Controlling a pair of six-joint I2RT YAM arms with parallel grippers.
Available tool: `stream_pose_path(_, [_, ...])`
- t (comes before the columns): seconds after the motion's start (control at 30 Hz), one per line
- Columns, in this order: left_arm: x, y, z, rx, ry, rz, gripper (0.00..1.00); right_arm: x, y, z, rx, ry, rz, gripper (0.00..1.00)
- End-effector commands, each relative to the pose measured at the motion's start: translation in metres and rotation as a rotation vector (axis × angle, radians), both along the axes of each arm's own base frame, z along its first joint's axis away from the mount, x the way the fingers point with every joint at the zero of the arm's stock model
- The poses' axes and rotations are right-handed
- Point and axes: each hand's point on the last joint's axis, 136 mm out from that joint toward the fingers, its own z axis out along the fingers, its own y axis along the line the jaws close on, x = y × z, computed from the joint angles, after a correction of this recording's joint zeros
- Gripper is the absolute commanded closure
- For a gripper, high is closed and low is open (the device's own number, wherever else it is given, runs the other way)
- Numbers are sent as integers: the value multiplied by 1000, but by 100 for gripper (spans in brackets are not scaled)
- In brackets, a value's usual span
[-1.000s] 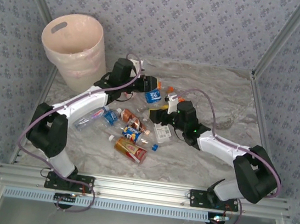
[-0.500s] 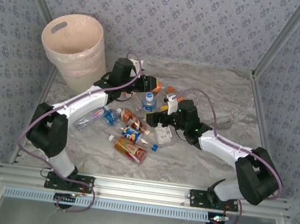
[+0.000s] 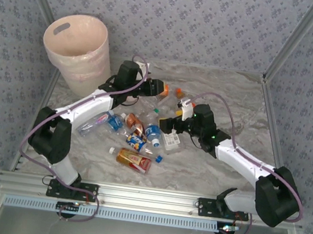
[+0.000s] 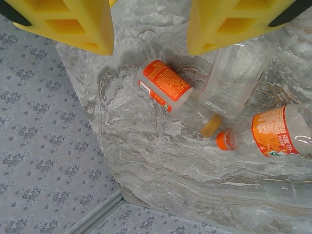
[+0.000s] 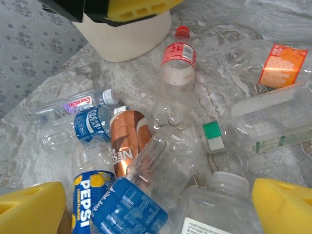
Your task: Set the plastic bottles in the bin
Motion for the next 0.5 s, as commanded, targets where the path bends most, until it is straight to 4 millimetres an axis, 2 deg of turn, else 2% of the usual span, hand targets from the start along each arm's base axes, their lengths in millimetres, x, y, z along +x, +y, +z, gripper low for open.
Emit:
stream_pose_path(0.0, [10, 7, 8, 3, -17, 37, 55, -1, -12, -19, -81, 27, -35, 0])
stream_pose_path(0.1, [12, 12, 6, 14, -8, 53, 54, 2, -18, -31, -121, 83, -89, 0])
stream_pose_path(0.2, [13, 19, 1, 38, 9, 84, 49, 0, -21, -41, -142, 124, -126, 0])
stream_pose_path(0.3, [15, 30, -3, 63, 23, 121, 41, 3, -44, -60, -237, 194, -291, 1])
stream_pose_path(0.4, [15, 43, -6, 86, 35, 161, 33, -10, -63, -81, -342, 321, -376, 0])
stream_pose_path(0.47, [15, 50, -7, 98, 37, 181, 29, -21, -63, -89, -376, 379, -383, 0])
